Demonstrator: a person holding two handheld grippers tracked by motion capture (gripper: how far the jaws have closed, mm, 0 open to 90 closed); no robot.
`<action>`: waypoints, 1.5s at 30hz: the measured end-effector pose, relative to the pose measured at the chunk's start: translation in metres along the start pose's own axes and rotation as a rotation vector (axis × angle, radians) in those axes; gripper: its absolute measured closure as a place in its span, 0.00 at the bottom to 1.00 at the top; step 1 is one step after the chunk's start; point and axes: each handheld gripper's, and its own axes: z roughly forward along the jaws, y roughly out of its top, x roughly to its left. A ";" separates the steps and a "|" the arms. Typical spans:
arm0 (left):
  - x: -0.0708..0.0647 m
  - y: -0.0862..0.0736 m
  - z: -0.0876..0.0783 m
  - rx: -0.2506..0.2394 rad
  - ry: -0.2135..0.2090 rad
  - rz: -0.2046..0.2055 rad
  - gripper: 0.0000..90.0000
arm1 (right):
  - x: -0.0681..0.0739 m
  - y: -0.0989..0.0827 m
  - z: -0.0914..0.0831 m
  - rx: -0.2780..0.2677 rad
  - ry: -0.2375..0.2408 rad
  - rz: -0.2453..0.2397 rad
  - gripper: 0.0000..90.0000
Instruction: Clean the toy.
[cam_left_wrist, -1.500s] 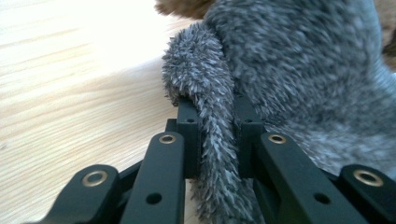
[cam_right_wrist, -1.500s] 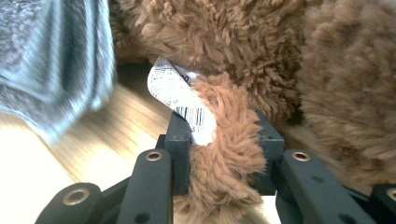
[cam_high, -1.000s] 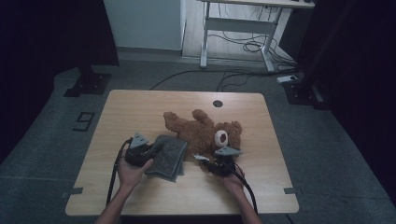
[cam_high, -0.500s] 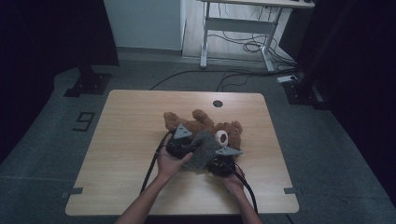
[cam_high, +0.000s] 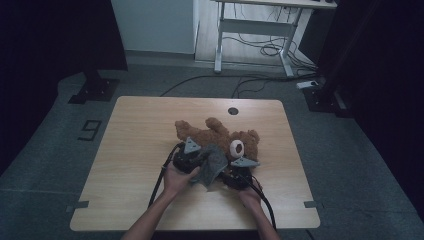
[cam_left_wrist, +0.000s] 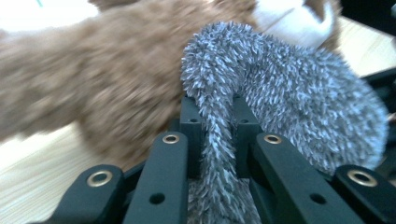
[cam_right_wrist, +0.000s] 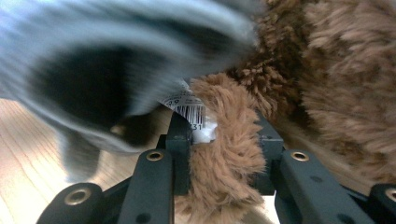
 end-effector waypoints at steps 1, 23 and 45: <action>0.006 -0.007 -0.007 0.002 0.024 0.001 0.88 | 0.000 0.000 0.000 -0.001 -0.001 0.000 0.75; 0.064 -0.086 -0.048 0.104 0.199 -0.071 0.88 | 0.002 -0.001 0.000 -0.003 -0.004 -0.009 0.76; -0.017 0.029 -0.010 -0.056 -0.030 0.028 0.88 | 0.001 -0.002 -0.002 -0.005 0.022 0.004 0.76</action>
